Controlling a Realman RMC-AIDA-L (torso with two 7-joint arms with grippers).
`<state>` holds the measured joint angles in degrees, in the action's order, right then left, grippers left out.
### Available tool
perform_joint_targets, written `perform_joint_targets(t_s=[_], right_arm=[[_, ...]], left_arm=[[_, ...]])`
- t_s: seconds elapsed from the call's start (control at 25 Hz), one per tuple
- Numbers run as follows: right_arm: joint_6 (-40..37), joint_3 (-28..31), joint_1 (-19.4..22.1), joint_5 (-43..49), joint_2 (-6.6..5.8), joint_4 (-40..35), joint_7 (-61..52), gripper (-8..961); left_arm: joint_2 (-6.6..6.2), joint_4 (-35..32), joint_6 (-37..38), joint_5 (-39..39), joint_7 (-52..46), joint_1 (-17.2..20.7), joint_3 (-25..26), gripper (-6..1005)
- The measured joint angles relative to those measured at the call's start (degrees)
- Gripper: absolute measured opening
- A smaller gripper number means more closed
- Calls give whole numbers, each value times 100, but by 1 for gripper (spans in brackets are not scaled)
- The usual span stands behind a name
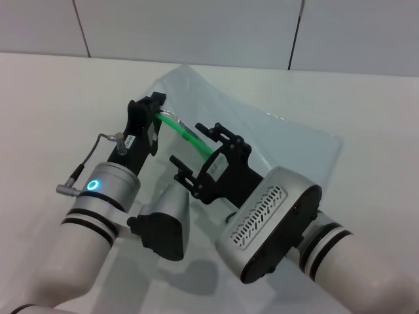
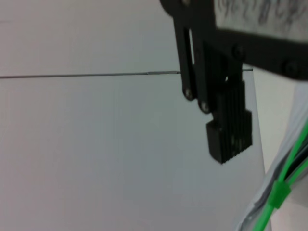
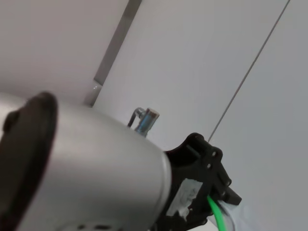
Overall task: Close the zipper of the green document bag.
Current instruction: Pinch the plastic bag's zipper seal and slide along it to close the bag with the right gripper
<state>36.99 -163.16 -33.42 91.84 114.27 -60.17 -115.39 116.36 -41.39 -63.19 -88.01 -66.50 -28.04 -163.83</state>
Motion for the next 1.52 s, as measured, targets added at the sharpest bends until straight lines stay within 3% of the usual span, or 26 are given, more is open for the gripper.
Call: perform_joint_targets(t_s=[0.44, 0.84, 1.16, 1.52], right_arm=[[1, 118, -69, -7, 102, 188, -15, 648], [1, 173, -68, -14, 119, 199, -15, 638], [-7, 181, -105, -22, 132, 263, -20, 509], [-3, 180, -118, -31, 140, 275, -25, 480]], left_arm=[[0, 0, 30, -135, 4, 3, 0, 52], [0, 0, 61, -199, 13, -3, 0, 52], [0, 0, 71, -255, 17, -9, 1, 52], [0, 0, 71, -298, 23, 0, 1, 52]])
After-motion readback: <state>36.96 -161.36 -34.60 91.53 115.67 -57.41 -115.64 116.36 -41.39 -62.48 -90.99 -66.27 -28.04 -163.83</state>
